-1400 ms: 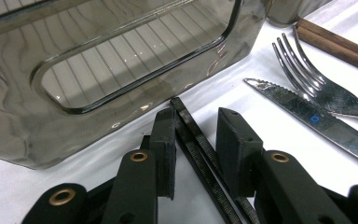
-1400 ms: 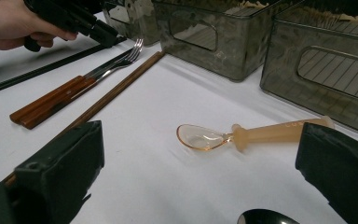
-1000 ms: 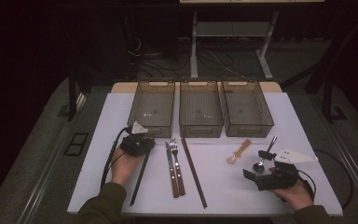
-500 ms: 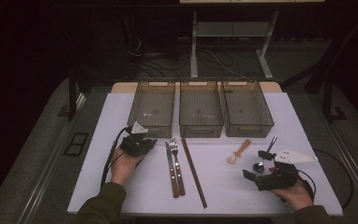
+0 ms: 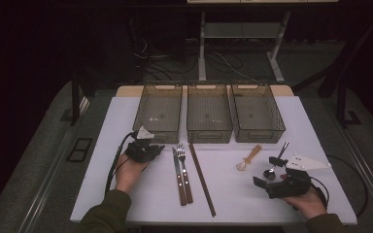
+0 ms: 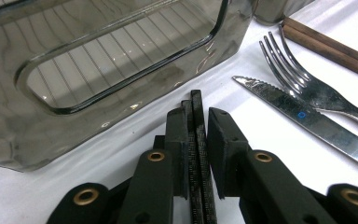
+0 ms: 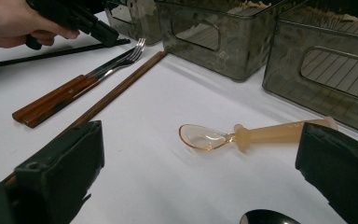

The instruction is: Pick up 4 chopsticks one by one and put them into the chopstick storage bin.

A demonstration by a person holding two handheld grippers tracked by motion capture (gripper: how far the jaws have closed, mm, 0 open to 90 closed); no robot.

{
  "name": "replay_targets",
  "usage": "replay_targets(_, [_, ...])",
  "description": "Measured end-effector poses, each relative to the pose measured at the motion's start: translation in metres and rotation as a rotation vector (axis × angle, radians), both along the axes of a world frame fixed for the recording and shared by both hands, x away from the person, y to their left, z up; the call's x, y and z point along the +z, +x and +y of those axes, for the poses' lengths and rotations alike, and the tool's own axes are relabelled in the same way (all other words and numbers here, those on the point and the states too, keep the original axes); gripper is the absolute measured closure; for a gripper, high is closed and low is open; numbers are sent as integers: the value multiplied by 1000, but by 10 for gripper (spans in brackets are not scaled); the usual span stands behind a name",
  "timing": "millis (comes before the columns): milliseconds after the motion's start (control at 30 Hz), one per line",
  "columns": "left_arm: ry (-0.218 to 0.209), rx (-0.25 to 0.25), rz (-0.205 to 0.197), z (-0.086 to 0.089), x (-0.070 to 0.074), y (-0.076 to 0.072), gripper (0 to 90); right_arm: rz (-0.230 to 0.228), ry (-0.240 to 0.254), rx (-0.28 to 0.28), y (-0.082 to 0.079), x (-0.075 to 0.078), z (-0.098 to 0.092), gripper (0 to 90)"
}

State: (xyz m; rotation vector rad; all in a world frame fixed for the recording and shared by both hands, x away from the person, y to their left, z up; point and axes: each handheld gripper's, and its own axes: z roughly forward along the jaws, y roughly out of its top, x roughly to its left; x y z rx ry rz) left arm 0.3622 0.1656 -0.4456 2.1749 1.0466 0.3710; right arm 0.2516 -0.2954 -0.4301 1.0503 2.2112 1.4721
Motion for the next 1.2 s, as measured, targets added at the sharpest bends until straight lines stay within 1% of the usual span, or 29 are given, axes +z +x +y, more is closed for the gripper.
replay_targets(100, [3, 1, -3, 1, 1, 0, 720, 0, 3, -2, 0, 0, 0, 14])
replay_targets(133, [-15, 3, -4, 4, 2, -1, 701, 0, 3, -2, -1, 0, 0, 13])
replay_targets(167, [-15, 3, -4, 4, 2, -1, 681, 0, 3, -2, -1, 0, 0, 13])
replay_targets(233, [-54, 5, -8, 8, 5, -3, 634, -1, 3, -2, -1, 0, 0, 13])
replay_targets(300, [-62, 4, -8, 10, 6, -4, 591, -1, 4, -2, -1, 0, 0, 13])
replay_targets(333, [-71, 3, -10, 11, 7, -5, 591, -1, 4, -2, -1, 0, 0, 13])
replay_targets(367, [-75, -4, -15, 13, 9, -7, 559, -1, 5, -3, -1, 0, 0, 14])
replay_targets(400, [-88, -16, -14, 18, 11, -10, 542, 0, 5, -2, -1, 0, 0, 14])
replay_targets(467, [-92, -18, -9, 20, 12, -11, 524, 0, 5, -2, -1, 0, 0, 14])
replay_targets(500, [-95, -24, -10, 22, 13, -13, 491, 0, 4, -2, -1, 0, 0, 13])
replay_targets(533, [-91, -34, -14, 24, 14, -15, 485, 1, 4, -1, -1, 0, 0, 13])
replay_targets(567, [-103, -27, -24, 26, 14, -18, 485, 1, 4, -1, -1, 0, 0, 13])
replay_targets(600, [-114, -27, -27, 28, 15, -20, 467, 3, 3, 1, -1, 0, 0, 13])
replay_targets(633, [-120, -26, -29, 30, 16, -22, 467, 3, 3, 1, -1, 0, 0, 13])
replay_targets(700, [-124, -31, -41, 35, 17, -26, 439, 14, 12, 8, 0, -1, 0, 13])
replay_targets(733, [-141, -25, -51, 36, 18, -27, 439, 14, 12, 8, 0, -1, 0, 13])
replay_targets(833, [-172, -43, -68, 42, 22, -34, 407, 26, 3, 21, 1, -3, 1, 13])
replay_targets(900, [-172, -45, -69, 43, 23, -36, 392, 39, -12, 28, 2, -5, 3, 13])
replay_targets(1000, [-171, -51, -71, 47, 22, -41, 371, 59, -56, 31, 4, -8, 5, 13])
replay_targets(1033, [-174, -48, -73, 50, 22, -45, 365, 64, -63, 34, 5, -9, 4, 13])
replay_targets(1067, [-174, -48, -73, 50, 22, -45, 361, 64, -63, 34, 5, -9, 4, 13])
replay_targets(1133, [-181, -45, -79, 53, 22, -49, 351, 87, -82, 30, 6, -11, 2, 12])
replay_targets(1200, [-183, -43, -85, 57, 23, -53, 342, 84, -82, 24, 7, -11, 0, 12])
